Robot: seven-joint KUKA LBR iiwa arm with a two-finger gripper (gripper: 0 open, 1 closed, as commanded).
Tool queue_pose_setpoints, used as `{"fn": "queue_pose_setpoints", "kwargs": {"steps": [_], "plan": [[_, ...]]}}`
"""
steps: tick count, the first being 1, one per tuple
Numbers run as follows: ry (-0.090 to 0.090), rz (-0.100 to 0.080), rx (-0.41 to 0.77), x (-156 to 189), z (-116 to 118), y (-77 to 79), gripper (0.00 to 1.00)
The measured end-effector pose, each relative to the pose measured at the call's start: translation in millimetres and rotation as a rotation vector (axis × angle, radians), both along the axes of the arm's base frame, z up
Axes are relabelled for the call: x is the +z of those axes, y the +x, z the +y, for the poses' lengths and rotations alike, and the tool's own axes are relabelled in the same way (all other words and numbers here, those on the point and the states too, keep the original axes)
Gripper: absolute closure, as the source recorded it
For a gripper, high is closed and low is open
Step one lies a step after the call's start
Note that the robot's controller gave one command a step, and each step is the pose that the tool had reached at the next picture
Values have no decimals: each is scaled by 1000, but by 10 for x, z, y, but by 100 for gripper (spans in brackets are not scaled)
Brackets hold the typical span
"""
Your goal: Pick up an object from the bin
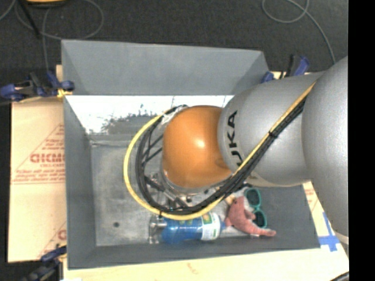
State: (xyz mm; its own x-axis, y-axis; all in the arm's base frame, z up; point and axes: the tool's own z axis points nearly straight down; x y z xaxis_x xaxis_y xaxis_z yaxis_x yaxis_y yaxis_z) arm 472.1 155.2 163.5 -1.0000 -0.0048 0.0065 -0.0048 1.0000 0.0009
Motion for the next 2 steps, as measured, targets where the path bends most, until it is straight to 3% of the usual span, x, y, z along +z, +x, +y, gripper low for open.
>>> {"fn": "queue_pose_setpoints", "kwargs": {"steps": [1,2], "plan": [[2,-7,-4,39,-5,20,0],[2,-14,76,-114,-218,41,0]]}}
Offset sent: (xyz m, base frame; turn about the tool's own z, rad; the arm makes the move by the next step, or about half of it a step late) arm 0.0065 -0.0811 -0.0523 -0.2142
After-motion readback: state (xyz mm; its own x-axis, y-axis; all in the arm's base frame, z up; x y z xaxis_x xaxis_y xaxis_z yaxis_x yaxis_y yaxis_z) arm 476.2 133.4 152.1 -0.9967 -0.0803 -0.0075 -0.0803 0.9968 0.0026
